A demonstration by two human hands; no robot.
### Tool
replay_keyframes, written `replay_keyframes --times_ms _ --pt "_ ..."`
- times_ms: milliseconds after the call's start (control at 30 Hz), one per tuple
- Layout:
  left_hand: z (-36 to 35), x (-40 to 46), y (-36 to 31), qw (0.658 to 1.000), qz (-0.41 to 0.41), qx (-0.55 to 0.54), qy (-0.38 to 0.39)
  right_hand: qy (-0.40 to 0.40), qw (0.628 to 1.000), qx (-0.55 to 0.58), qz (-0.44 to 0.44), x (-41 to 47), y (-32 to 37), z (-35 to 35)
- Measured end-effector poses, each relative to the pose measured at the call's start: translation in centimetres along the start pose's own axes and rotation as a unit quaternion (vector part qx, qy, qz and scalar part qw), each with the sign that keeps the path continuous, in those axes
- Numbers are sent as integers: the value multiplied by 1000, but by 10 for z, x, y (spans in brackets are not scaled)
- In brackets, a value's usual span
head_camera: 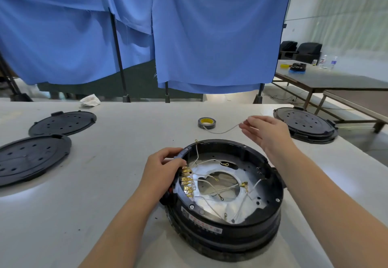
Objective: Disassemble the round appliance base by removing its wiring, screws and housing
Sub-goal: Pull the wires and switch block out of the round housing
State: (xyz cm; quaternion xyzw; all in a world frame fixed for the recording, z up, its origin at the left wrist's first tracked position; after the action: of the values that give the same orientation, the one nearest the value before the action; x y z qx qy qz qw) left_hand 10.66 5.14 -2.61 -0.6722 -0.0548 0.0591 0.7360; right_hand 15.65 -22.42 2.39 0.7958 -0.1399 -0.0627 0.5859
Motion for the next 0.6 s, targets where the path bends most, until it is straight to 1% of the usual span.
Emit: replay_keyframes --times_ms 100,167,300,367,500,600 --pt "4 1 0 1000 1 1 -5 -55 998 20 -8 7 -13 29" --pt "4 1 -1 1000 -4 6 -7 -95 995 12 -15 9 -26 50" --pt "3 2 -1 1000 -10 16 -6 -145 988 -43 -23 10 -49 84" --pt "3 2 -2 1000 -14 18 -4 -160 982 -94 -19 14 -51 95" --pt "4 1 -1 1000 -16 26 -7 -138 961 -238 -26 17 -51 95" --pt "4 2 0 1000 -13 25 -6 -100 928 -358 -25 15 -51 89"
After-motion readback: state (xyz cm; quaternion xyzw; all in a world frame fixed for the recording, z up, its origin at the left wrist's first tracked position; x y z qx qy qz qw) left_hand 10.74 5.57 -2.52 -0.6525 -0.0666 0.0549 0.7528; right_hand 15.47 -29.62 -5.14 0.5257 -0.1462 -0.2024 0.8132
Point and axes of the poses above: each hand's wrist, its own x-axis towards the middle knuckle, its own z-axis out of the back of the hand, y = z × x, the point moved 9 cm from there along x, towards the middle knuckle, and after that the axes turned 4 degrees about z, right-handed, at the moved point
